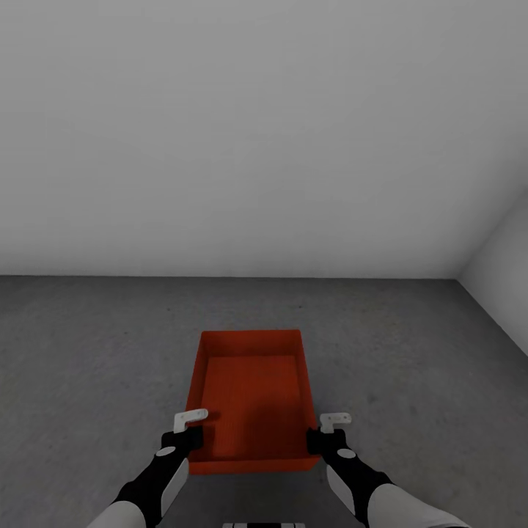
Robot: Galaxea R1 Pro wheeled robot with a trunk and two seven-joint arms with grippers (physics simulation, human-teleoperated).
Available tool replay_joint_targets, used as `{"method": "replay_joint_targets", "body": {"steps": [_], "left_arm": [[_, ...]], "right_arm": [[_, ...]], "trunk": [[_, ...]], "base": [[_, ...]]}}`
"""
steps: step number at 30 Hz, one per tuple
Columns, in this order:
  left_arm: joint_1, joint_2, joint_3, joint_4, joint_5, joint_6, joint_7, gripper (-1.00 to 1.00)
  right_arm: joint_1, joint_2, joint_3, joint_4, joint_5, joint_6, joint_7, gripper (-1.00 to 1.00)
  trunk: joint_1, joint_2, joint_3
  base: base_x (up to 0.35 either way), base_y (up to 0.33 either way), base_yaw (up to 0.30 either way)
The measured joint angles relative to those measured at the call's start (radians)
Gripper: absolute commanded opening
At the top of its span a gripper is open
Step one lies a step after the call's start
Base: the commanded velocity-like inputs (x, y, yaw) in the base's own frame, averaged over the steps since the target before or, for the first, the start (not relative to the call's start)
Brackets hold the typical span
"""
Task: Move the two storage containers from the living room to the garage. In the garage, place one container on the floor and stack the other container on top of it (either order is fine).
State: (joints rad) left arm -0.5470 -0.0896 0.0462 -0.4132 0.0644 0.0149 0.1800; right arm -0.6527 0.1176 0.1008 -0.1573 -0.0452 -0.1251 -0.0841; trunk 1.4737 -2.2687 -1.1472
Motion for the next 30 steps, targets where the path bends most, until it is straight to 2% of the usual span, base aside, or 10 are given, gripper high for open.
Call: {"method": "replay_joint_targets", "body": {"steps": [8,9,10,11,30], "left_arm": [[0.0,0.0,-0.001,0.004,0.004,0.0,0.001,-1.0],[0.0,0.001,-0.001,0.003,0.004,0.0,0.001,-1.0],[0.0,0.001,-0.008,-0.008,0.005,0.0,0.001,1.0],[0.0,0.001,0.002,-0.035,0.002,0.002,0.003,1.0],[0.0,0.0,-0.002,-0.05,-0.001,-0.007,0.002,1.0]], "right_arm": [[0.0,0.0,0.002,0.001,-0.001,0.002,-0.001,-1.0],[0.0,0.0,0.002,0.001,-0.001,0.003,-0.001,1.0],[0.0,-0.007,-0.002,0.003,-0.003,0.003,-0.014,1.0],[0.0,-0.01,-0.01,0.004,-0.005,0.002,-0.018,1.0],[0.001,-0.012,-0.011,0.004,-0.005,0.001,-0.019,1.0]], "trunk": [[0.0,0.0,0.0],[0.0,0.0,0.0],[0.0,0.0,0.0],[0.0,0.0,0.0],[0.0,0.0,0.0]], "base": [[0.0,0.0,0.0],[0.0,0.0,0.0],[0.0,0.0,0.0],[0.0,0.0,0.0],[0.0,0.0,0.0]]}}
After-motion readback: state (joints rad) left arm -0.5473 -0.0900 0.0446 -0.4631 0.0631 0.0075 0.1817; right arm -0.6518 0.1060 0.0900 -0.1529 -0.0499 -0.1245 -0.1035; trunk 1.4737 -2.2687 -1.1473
